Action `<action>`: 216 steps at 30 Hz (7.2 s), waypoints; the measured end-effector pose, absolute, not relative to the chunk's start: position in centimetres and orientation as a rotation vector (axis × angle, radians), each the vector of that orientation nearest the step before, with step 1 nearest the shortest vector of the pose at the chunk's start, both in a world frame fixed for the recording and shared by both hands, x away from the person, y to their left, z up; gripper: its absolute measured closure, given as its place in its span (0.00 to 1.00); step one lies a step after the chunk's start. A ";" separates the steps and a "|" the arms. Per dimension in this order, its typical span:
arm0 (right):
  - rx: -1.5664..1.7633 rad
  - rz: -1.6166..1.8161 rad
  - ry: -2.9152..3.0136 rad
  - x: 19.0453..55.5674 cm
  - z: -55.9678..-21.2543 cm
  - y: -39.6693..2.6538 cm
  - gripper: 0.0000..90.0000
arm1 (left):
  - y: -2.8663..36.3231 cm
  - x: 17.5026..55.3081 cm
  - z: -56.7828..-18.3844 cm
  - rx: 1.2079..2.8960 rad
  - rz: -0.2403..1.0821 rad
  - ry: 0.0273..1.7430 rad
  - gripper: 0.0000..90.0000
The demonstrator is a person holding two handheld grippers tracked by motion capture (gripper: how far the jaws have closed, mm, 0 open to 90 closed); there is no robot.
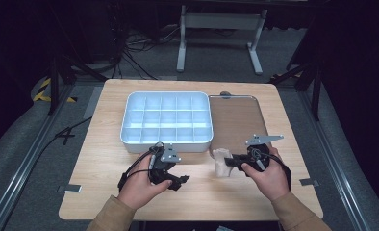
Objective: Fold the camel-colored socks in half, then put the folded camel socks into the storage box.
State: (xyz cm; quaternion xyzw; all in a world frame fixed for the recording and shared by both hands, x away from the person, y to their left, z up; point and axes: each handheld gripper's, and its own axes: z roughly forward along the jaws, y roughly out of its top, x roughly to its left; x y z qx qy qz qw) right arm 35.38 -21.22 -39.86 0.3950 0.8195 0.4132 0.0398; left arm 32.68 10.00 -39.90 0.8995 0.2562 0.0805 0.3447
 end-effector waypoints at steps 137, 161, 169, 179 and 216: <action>0.870 0.318 2.826 48.8 -41.6 -7.5 0.81 | 12.2 32.7 -41.2 2.405 0.197 0.762 0.26; 0.825 0.860 2.676 45.8 -35.7 -13.0 0.62 | 12.5 33.0 -41.2 2.380 0.213 0.784 0.26; 0.765 0.979 2.656 44.1 -34.4 -15.4 0.57 | 13.0 32.7 -41.1 2.375 0.217 0.805 0.26; 0.725 1.066 2.631 41.8 -33.9 -17.8 0.55 | 13.3 32.6 -41.1 2.359 0.220 0.821 0.26; 0.834 1.137 2.523 36.5 -38.2 -25.8 0.48 | 13.1 32.7 -41.5 2.369 0.210 0.829 0.26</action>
